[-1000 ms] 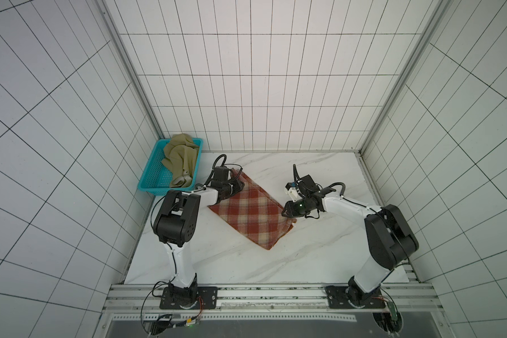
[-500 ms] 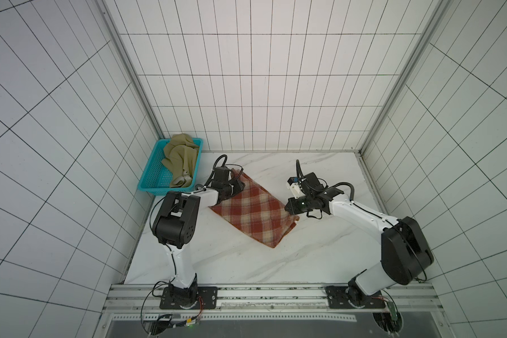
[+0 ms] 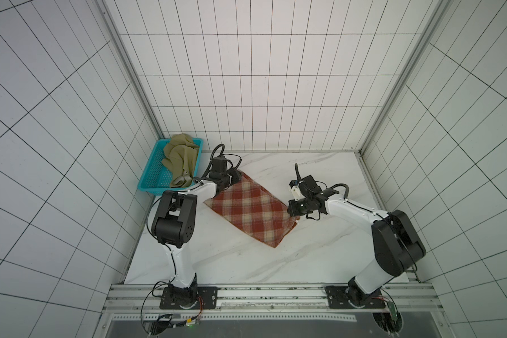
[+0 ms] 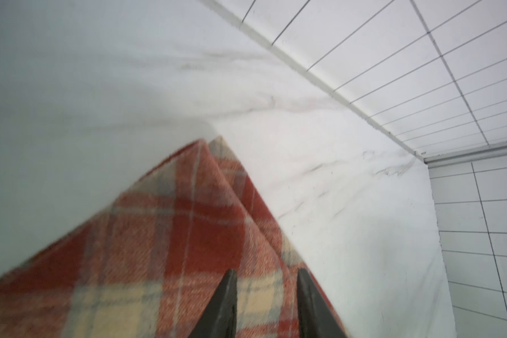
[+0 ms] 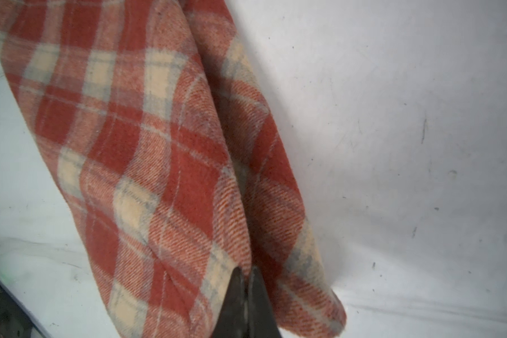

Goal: Fold and stack skirts
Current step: Smooth out the skirt at the center of the table.

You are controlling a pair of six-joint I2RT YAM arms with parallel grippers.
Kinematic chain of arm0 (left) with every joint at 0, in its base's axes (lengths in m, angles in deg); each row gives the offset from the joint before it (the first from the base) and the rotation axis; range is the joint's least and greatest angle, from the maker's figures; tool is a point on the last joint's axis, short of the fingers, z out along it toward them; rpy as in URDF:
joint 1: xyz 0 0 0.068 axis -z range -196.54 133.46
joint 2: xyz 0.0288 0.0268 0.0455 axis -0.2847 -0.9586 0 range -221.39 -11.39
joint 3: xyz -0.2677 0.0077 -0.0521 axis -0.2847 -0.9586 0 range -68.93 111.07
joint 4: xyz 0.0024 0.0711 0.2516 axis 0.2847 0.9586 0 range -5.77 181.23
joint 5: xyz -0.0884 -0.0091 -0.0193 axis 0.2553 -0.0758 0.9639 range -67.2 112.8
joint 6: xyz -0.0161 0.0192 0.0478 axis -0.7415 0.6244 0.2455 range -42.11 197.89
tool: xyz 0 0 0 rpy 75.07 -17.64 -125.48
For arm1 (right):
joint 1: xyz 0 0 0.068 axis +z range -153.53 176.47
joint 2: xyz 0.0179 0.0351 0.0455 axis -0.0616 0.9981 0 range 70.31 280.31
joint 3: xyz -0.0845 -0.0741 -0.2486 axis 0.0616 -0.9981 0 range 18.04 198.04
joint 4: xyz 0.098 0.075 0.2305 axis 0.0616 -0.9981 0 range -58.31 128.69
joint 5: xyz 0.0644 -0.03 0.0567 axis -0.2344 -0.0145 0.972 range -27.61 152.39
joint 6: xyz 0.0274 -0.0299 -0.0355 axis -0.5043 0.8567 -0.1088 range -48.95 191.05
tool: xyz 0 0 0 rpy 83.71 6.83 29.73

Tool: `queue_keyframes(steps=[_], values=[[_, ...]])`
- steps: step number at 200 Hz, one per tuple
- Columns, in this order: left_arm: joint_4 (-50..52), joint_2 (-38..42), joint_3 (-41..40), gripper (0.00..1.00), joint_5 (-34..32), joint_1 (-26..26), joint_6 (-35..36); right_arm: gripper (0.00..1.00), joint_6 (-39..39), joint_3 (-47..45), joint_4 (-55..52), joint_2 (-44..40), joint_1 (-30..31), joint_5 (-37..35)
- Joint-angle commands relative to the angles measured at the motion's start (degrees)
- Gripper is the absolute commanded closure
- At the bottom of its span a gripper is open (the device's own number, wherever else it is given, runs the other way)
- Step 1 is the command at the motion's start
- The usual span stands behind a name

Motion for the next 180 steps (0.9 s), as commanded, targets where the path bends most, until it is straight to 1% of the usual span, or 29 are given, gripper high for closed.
queue_keyframes(steps=[1,22,39,59,78,98,125,135,146,151,180], values=[[4.0,-4.0,5.6,0.61,-3.3,-0.5,4.4,1.00,-0.5,-3.3,0.0,0.8,-0.5,-1.0],[7.2,-6.8,10.1,0.54,-5.5,-0.5,6.7,1.00,-0.6,-3.4,0.3,0.9,-0.5,-0.5],[10.8,-9.1,13.5,0.52,-7.3,-0.4,8.6,1.00,-0.7,-3.2,0.3,0.9,-0.6,-0.1],[14.0,-11.3,16.8,0.51,-8.4,-0.3,10.2,1.00,-0.7,-3.2,0.3,0.8,-0.5,0.1],[14.7,-12.5,18.1,0.52,-9.1,-0.3,11.0,1.00,-0.7,-3.0,0.4,0.8,-0.6,0.5],[14.7,-13.6,18.8,0.59,-9.7,-0.1,11.6,1.00,-0.7,-2.8,0.3,1.1,-0.6,0.7],[14.6,-15.2,20.0,0.73,-10.1,0.3,12.0,1.00,-0.6,-2.8,0.3,1.1,-0.7,0.9],[14.1,-15.4,20.1,0.80,-10.3,0.4,12.0,1.00,-0.5,-2.9,0.3,1.2,-0.6,0.9],[13.4,-15.4,20.3,0.92,-10.4,0.6,12.0,1.00,-0.5,-3.0,0.3,1.2,-0.6,0.7],[13.1,-15.4,20.2,1.00,-10.6,0.6,11.9,1.00,-0.5,-3.1,0.3,1.2,-0.7,0.6],[11.4,-13.1,19.1,1.00,-11.1,0.8,11.7,1.00,-0.9,-3.3,-0.4,0.7,-0.7,0.5]])
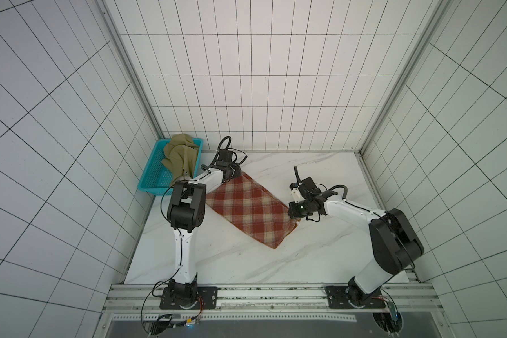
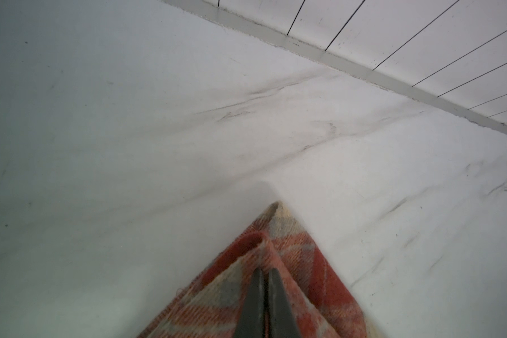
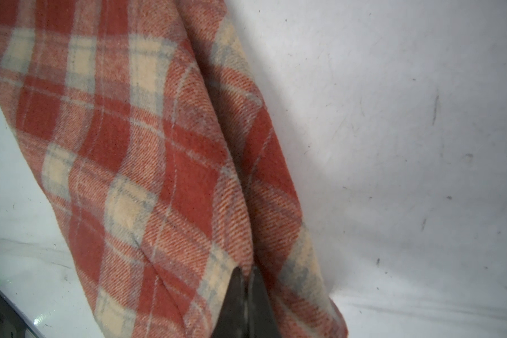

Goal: Fold and stack skirts
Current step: Smooth out the skirt at the center of the table.

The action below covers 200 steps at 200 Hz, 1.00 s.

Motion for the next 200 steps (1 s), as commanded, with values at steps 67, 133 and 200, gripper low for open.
queue_keyframes(steps=[67,133,200], values=[[-6.5,8.3,-3.7,1.00,-0.5,0.4,-2.2,1.00,-1.3,-3.3,-2.6,-4.1,-0.1,-1.0],[-7.7,4.1,-0.9,1.00,1.7,0.6,-4.6,1.00,-1.5,-3.6,-2.8,-4.1,-0.1,-1.6],[-10.7,-1.5,1.8,1.00,3.3,1.1,-6.8,1.00,-2.0,-3.5,-2.8,-2.7,-0.3,-2.0]])
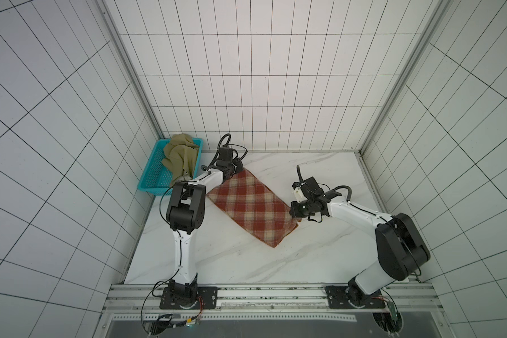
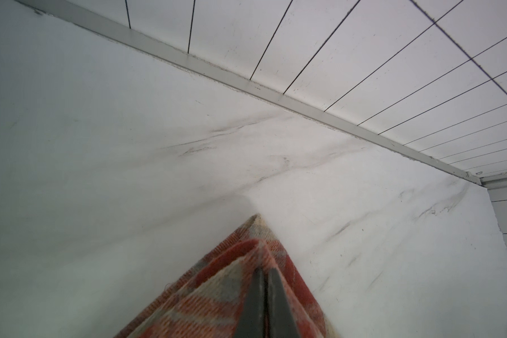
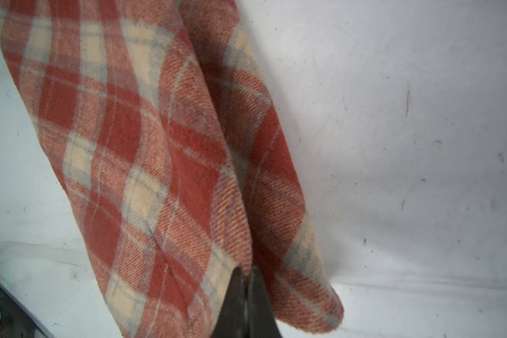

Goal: Fold and stack skirts
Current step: Smooth out the skirt at the center of the table.

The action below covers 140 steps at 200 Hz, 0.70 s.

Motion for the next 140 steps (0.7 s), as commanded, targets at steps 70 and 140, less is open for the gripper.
queue_keyframes(steps=[70,140], values=[[-4.7,-6.2,4.1,1.00,1.3,0.8,-2.9,1.00,-0.7,-3.9,-0.6,0.9,-0.5,-2.4],[-6.1,-7.5,3.6,0.79,1.6,0.9,-3.3,0.97,-0.1,-4.1,0.1,2.4,-1.2,-4.7]])
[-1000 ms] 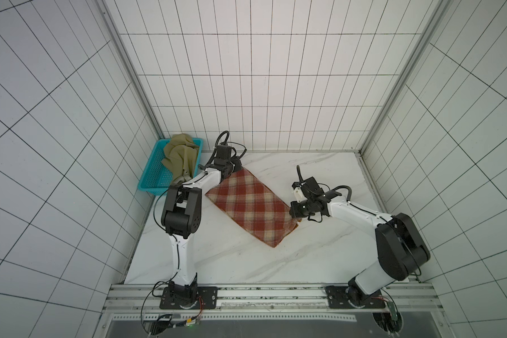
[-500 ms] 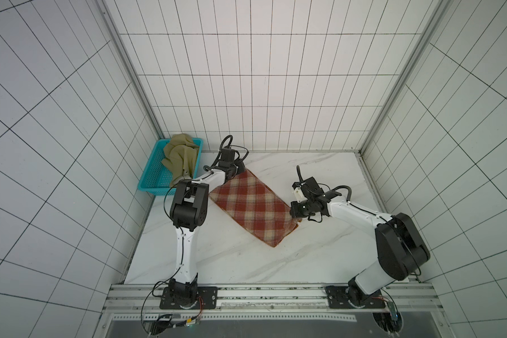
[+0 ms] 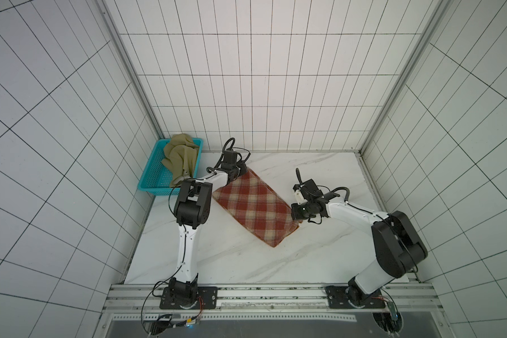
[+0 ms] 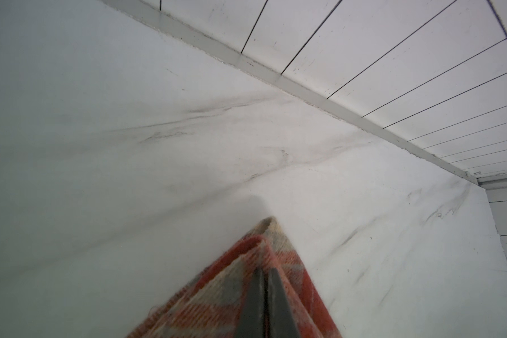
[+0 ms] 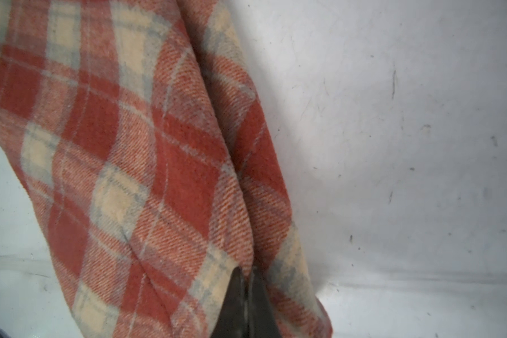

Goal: Fold and stack skirts
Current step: Smooth out the skirt at the center of the table.

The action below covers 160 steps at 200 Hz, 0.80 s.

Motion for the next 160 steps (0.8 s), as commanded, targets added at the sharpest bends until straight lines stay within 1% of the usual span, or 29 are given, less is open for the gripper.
queue_keyframes(steps=[1,8,12,17,22,34,51,69,84,101,115,129,144,155,160], values=[[-2.1,-0.8,0.9,0.77,0.1,0.1,-0.6,0.97,0.1,-2.5,-0.7,0.8,-1.0,-2.1],[-2.5,-0.3,0.6,0.72,0.2,0.1,-0.6,0.89,0.3,-2.2,-0.7,0.7,-1.1,-2.3],[-3.0,0.1,0.1,0.70,0.3,0.1,-0.7,0.83,0.3,-2.0,-0.8,0.5,-1.1,-2.4],[-3.7,0.7,-0.4,0.66,0.4,0.1,-0.7,0.73,0.4,-1.7,-0.8,0.2,-1.1,-2.6],[-4.3,1.6,-1.1,0.63,0.5,0.1,-0.8,0.68,0.5,-1.5,-0.9,-0.2,-1.1,-2.7],[-5.6,3.7,-2.9,0.58,0.2,0.1,-1.2,0.62,0.7,-0.9,-1.4,-1.4,-1.1,-2.8],[-8.2,8.3,-7.3,0.52,-0.9,0.0,-2.3,0.60,0.8,-0.4,-2.1,-3.9,-0.9,-3.1],[-10.4,13.6,-12.2,0.51,-1.4,-0.2,-3.4,0.59,0.5,0.6,-3.8,-6.5,0.4,-5.0],[-10.4,17.5,-15.8,0.51,-1.4,-0.3,-4.3,0.59,0.2,2.0,-5.4,-7.9,3.2,-6.4],[-10.2,21.5,-20.2,0.54,-0.6,-0.2,-4.7,0.59,-0.4,3.3,-6.5,-8.3,6.8,-6.8],[-10.2,24.1,-23.9,0.57,0.1,-0.2,-4.7,0.61,-1.3,3.5,-6.4,-8.0,9.6,-6.7],[-9.5,25.8,-27.3,0.58,0.9,-0.2,-4.7,0.67,-2.2,2.7,-4.8,-7.4,10.9,-5.2],[-8.6,26.8,-30.6,0.59,1.5,-0.2,-4.6,0.78,-3.4,1.0,-2.0,-6.8,11.0,-2.8],[-8.6,27.1,-33.0,0.61,1.7,-0.1,-4.5,0.86,-4.1,-0.7,0.2,-6.7,11.0,-2.9],[-8.5,27.1,-34.0,0.61,1.7,0.0,-4.3,0.88,-4.4,-1.4,1.0,-6.6,10.9,-3.0]])
